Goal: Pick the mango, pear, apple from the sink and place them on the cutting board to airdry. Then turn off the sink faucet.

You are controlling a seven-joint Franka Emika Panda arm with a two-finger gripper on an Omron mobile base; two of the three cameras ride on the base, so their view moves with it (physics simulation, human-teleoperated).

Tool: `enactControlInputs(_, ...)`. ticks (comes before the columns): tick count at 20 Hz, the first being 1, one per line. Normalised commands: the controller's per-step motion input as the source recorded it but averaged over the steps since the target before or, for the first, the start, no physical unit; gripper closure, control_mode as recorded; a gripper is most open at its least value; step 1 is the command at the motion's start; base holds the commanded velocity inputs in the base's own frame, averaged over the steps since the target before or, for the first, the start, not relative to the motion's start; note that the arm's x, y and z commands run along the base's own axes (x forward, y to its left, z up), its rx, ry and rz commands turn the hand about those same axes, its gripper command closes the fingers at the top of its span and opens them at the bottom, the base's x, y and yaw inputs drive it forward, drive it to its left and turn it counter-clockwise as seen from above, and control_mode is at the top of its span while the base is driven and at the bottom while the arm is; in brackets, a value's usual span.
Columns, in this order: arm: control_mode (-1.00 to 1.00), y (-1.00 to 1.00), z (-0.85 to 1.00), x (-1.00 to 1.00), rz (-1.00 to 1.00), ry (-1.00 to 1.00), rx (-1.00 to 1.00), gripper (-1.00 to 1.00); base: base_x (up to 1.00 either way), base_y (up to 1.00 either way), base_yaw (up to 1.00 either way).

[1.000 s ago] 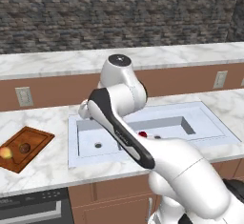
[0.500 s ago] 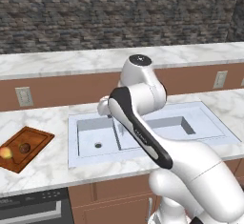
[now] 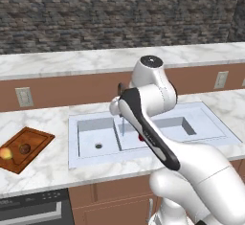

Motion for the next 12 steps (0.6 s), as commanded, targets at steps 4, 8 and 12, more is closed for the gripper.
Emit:
enactControlInputs(4, -1.0, -0.56, -0.13, 0.23, 0.0, 0.0, -0.06, -1.0, 0.0, 0.0, 0.0)
enactControlInputs(8, -1.0, -0.57, -0.2, 0.27, 0.0, 0.0, -0.05, -1.0, 0.0, 0.0, 0.0)
enactControlInputs(12, -1.0, -0.51, -0.15, 0.2, 0.0, 0.0, 0.0, -1.0, 0.0, 0.0, 0.0)
